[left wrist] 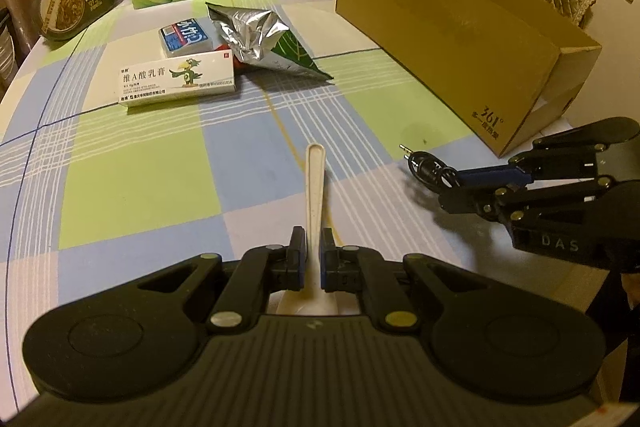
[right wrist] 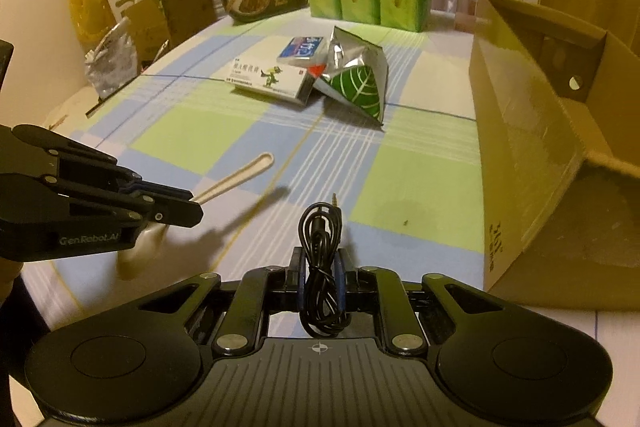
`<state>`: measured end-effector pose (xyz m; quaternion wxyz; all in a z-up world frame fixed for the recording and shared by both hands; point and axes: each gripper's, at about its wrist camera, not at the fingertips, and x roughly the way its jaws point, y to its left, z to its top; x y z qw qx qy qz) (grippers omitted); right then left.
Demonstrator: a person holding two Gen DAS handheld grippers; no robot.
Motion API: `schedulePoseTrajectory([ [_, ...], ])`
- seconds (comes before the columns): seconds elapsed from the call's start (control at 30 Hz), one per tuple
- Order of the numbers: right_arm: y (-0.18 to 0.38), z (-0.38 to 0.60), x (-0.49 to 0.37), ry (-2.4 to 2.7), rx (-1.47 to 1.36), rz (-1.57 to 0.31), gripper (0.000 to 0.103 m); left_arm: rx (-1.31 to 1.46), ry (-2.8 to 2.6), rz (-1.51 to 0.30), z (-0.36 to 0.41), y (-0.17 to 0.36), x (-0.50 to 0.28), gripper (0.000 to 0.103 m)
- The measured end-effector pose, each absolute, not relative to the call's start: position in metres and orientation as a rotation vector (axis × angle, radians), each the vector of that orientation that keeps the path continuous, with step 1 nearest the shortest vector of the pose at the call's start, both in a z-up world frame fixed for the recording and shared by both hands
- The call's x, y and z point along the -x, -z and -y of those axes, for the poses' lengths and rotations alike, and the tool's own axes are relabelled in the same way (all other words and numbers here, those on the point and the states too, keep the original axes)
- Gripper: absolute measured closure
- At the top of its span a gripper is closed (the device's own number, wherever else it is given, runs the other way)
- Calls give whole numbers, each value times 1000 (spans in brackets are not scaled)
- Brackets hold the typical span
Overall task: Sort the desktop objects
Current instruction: 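Carry spoon and cable over the cardboard box with both tools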
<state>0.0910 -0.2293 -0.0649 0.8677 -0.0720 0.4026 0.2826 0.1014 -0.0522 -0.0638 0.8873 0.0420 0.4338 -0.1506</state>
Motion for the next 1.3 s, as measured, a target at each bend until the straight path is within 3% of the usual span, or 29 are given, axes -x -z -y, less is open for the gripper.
schedulePoseTrajectory([
  [0.67,36,246,-72,-562,125,-786,92,-104,318,-854,61,39,-85,99],
  [1.3,-57,328,-117,-413,56,-576,92,-88,489,-694,147,-40,-136,99],
])
